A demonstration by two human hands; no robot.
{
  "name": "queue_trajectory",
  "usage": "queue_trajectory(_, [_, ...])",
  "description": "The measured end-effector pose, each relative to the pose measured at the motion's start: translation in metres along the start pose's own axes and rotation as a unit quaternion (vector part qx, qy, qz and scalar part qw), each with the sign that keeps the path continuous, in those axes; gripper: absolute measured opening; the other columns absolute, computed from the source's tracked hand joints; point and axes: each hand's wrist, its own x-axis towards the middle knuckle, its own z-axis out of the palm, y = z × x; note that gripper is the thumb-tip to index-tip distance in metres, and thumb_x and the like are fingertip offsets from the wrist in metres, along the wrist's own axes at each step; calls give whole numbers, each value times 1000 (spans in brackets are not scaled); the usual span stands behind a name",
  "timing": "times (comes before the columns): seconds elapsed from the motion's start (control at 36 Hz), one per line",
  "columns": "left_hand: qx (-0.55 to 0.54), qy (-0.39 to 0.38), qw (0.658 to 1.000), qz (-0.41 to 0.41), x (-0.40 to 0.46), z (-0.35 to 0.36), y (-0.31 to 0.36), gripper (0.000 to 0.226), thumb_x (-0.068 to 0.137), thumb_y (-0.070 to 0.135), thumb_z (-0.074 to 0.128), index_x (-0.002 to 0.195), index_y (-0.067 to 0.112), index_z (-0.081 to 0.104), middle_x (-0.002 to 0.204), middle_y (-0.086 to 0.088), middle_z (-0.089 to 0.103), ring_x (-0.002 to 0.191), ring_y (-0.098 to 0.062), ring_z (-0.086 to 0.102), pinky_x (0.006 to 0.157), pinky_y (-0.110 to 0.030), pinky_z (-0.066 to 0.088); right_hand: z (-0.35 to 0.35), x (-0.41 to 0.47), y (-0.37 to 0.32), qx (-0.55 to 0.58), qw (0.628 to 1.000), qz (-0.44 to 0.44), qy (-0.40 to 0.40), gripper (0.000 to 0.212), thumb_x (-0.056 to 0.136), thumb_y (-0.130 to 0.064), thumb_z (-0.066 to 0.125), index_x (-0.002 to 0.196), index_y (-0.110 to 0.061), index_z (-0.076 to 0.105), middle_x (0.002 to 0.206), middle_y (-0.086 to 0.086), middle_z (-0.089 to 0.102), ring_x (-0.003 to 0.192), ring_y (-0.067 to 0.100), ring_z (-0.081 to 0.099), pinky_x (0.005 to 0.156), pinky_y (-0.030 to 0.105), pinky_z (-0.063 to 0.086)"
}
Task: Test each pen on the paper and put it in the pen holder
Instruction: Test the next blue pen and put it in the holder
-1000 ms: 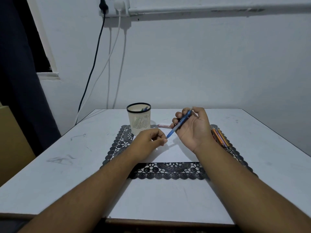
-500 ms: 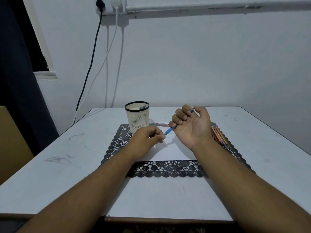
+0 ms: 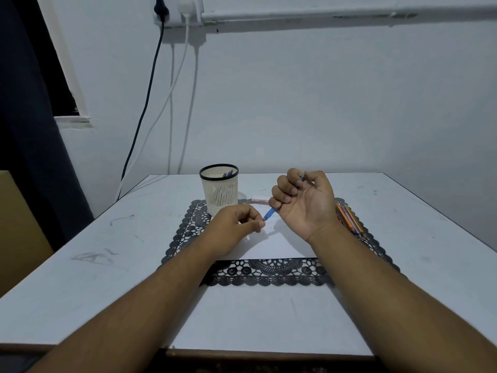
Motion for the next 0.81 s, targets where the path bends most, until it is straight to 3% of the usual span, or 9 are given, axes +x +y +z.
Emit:
queue_trajectory(0.17, [11,7,1000,3,0,0,1,11,92,19,75,82,21,71,77,7,71,69,-7,55,70,-29,44,0,0,1,-4,1000,-5,12,24,86,-34,43,69,-17,40,68,1,31,61,18,29,62,34,31])
queue_trajectory(0.31, [11,30,999,-1,-1,0,-2,11,92,16,74,82,20,71,75,6,69,68,-8,55,69,-30,44,0,2,3,-67,997,-7,41,36,100,-34,35,73,-14,48,71,6,50,66,22,48,70,36,45])
queue_trajectory(0.39, [5,49,999,1,0,-1,-2,12,92,15,74,81,19,70,72,8,68,67,-8,56,66,-26,45,2,1,4,-31,998,10,54,39,103,-37,37,79,-12,56,73,8,56,66,25,54,76,40,50])
queue_trajectory(0.47, [4,50,999,5,0,0,0,12,91,14,76,81,17,70,72,5,67,66,-6,55,63,-21,43,3,2,4,-9,998,17,63,40,104,-38,35,79,-13,53,68,6,50,62,23,49,76,40,48])
queue_trajectory(0.58, [13,41,999,4,0,1,0,9,90,16,77,82,19,73,80,-5,72,68,-9,56,67,-26,44,2,2,7,-8,998,15,67,40,102,-41,31,74,-16,44,65,1,36,59,18,36,71,36,41])
queue_trajectory(0.81, [20,32,999,4,0,1,0,10,91,20,75,81,22,75,78,3,75,71,-9,59,73,-36,48,2,3,8,14,999,5,52,40,100,-41,30,69,-16,39,64,1,30,57,17,29,65,34,36])
